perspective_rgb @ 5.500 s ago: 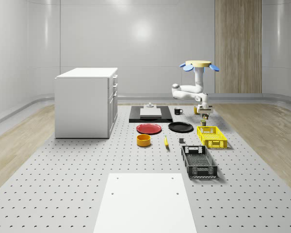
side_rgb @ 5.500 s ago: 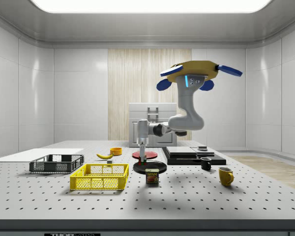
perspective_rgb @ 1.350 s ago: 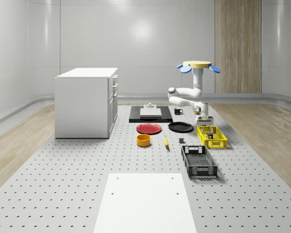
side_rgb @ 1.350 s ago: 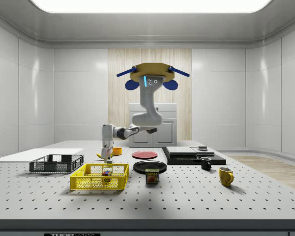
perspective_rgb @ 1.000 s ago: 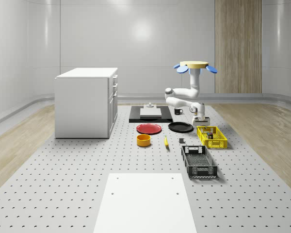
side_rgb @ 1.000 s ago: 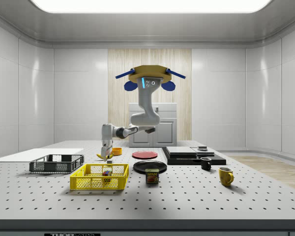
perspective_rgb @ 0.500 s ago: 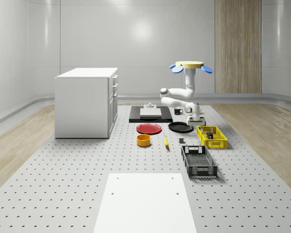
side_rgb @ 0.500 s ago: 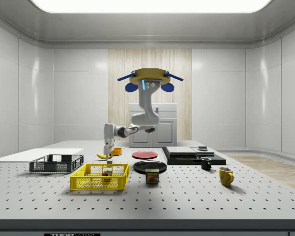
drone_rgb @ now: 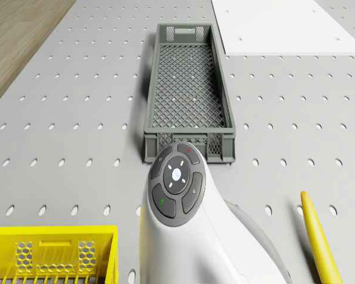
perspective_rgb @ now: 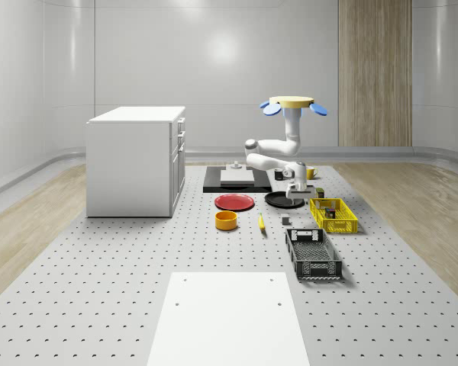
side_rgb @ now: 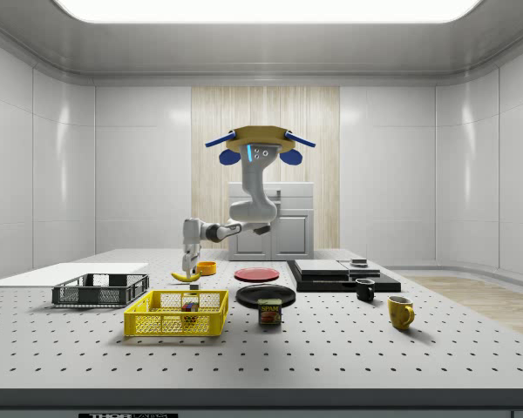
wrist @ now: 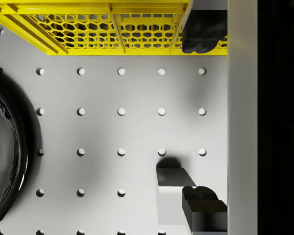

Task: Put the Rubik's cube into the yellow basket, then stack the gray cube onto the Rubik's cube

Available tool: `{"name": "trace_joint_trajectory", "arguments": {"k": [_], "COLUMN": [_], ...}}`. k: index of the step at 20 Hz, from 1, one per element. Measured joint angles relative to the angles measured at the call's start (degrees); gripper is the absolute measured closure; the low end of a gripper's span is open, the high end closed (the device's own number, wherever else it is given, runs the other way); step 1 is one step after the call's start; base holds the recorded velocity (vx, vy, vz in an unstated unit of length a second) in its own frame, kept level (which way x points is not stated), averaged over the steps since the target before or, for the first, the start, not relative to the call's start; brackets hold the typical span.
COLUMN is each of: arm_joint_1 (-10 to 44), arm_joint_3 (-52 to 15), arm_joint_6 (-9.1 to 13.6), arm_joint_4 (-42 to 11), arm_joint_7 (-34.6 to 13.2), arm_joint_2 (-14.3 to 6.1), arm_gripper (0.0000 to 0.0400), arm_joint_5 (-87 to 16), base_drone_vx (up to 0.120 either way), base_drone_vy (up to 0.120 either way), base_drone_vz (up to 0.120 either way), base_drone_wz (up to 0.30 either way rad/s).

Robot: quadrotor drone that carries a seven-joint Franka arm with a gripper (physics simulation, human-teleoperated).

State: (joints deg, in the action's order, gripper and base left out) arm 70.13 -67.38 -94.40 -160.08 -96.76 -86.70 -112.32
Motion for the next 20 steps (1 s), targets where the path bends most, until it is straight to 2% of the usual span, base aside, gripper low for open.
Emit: {"name": "trace_joint_trajectory", "arguments": {"k": [5,13,17,20], "arm_joint_1": [-0.06,-0.15,-0.19,-0.22], "arm_joint_3": [0.02,0.04,0.06,0.07], "arm_joint_6": [0.13,0.32,0.41,0.47], "arm_joint_4": [-0.01,-0.03,-0.04,-0.04], "arm_joint_7": [0.05,0.11,0.14,0.17], "arm_joint_2": [0.14,0.34,0.43,0.5], "arm_gripper": [0.0,0.0,0.0,0.0], "arm_joint_5": [-0.06,-0.15,-0.19,-0.22], "base_drone_vx": [0.032,0.0,-0.01,-0.08], "base_drone_vy": [-0.12,-0.12,-0.12,-0.093], "base_drone_vz": [0.0,-0.115,0.0,0.0], "base_drone_wz": [0.0,0.0,0.0,0.0]}}
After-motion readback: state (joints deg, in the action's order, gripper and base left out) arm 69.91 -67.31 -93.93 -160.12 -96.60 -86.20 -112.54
